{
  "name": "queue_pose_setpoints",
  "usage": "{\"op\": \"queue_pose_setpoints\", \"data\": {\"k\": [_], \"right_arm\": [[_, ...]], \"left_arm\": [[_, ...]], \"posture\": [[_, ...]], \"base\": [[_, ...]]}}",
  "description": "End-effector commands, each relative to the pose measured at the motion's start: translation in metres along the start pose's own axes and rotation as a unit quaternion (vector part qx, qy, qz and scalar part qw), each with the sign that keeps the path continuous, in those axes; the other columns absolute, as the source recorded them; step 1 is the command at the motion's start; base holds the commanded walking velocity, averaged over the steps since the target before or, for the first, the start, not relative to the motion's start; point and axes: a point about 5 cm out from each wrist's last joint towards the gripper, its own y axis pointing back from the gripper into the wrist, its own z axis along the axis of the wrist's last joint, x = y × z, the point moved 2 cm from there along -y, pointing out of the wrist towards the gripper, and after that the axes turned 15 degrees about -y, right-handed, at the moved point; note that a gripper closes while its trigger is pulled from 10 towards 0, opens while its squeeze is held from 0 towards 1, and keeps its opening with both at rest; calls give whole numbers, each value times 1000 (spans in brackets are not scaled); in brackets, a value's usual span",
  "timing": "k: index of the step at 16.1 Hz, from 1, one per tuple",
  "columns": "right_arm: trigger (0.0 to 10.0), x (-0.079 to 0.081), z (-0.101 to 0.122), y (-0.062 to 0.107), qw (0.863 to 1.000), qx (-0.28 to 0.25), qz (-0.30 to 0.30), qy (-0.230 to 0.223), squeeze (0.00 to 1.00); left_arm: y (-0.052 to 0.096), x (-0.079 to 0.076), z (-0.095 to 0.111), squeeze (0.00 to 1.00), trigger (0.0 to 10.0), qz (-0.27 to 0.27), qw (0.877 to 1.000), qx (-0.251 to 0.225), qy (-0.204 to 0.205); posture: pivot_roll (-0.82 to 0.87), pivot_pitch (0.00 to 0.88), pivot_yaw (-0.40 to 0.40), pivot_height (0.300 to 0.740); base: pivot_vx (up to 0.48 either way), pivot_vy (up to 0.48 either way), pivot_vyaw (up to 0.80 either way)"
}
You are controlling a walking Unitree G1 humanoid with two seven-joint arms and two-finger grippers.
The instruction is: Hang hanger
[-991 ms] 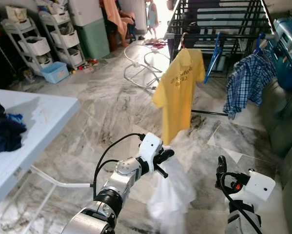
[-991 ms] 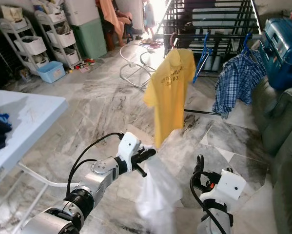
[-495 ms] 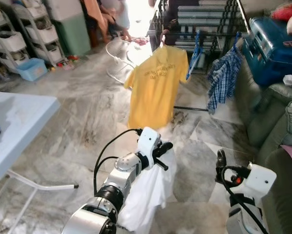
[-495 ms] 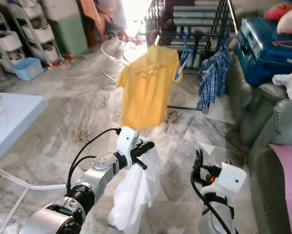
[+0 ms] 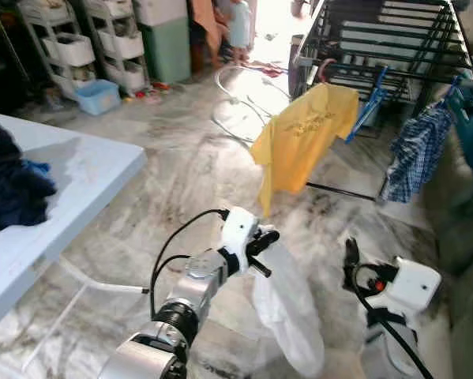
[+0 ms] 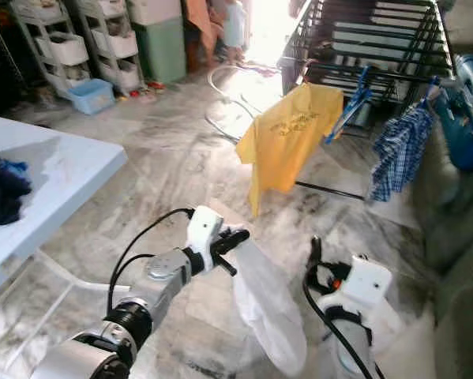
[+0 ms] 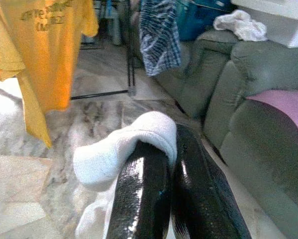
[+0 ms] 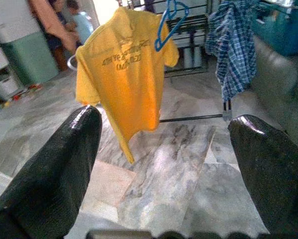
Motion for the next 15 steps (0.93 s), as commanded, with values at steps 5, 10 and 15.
{"op": "queue_pose_setpoints", "data": {"k": [5, 10, 15], "right_arm": [[10000, -12, 9, 12, 999, -20, -34, 20, 0], [10000, -28, 28, 25, 994, -50, -56, 81, 0], [10000, -26, 26, 27, 993, -45, -64, 85, 0]], "left_arm": [[13, 39, 11, 0, 0, 152, 986, -16, -60], [41, 86, 20, 0, 0, 280, 956, -19, -88], [40, 61, -6, 0, 5961, 232, 970, 20, -68]], "posture": [[-27, 10, -14, 740], [-14, 12, -18, 740], [-20, 29, -22, 740]], "base": [[296, 377, -264], [320, 334, 0], [196, 55, -93]]}}
